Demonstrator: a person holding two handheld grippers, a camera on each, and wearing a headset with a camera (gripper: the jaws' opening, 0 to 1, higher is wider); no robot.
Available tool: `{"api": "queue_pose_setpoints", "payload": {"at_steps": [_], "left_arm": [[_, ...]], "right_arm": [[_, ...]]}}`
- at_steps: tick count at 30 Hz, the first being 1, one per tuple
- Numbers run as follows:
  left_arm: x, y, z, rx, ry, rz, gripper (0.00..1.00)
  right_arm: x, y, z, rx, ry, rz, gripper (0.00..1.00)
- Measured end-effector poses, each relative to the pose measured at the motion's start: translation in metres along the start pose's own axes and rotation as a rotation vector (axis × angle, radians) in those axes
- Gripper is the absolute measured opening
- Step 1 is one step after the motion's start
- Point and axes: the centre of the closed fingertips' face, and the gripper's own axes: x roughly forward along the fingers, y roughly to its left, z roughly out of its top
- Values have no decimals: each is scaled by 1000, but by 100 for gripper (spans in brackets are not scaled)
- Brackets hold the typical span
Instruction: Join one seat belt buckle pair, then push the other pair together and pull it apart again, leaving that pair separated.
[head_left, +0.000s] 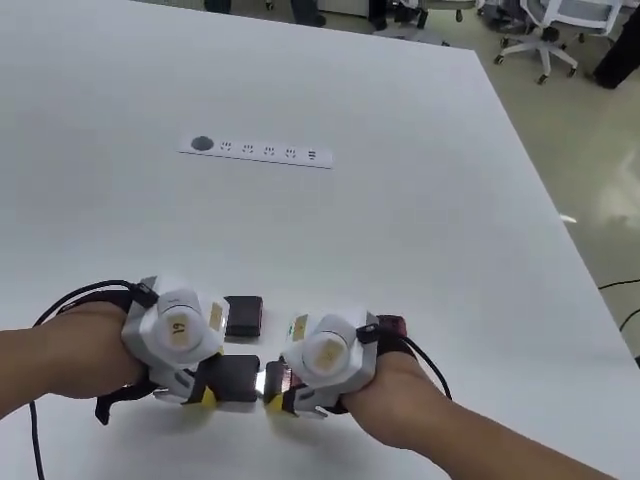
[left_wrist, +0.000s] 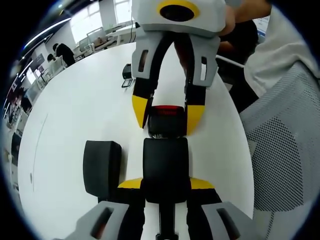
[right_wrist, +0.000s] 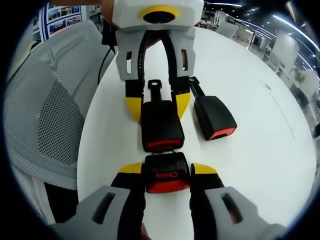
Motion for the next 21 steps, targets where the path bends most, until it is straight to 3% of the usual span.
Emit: {"api": "queue_pose_setpoints", "payload": {"at_steps": [10, 13, 21], "left_arm": [[4, 0, -3, 11, -5, -3, 31], [3, 0, -5, -17, -39, -2, 31], [1, -1, -5, -9, -52, 0, 30]], "right_arm": [[1, -3, -1, 6, 1, -15, 31], [2, -3, -3, -13, 14, -13, 31], [4, -2, -5, -56, 19, 6, 30]]}}
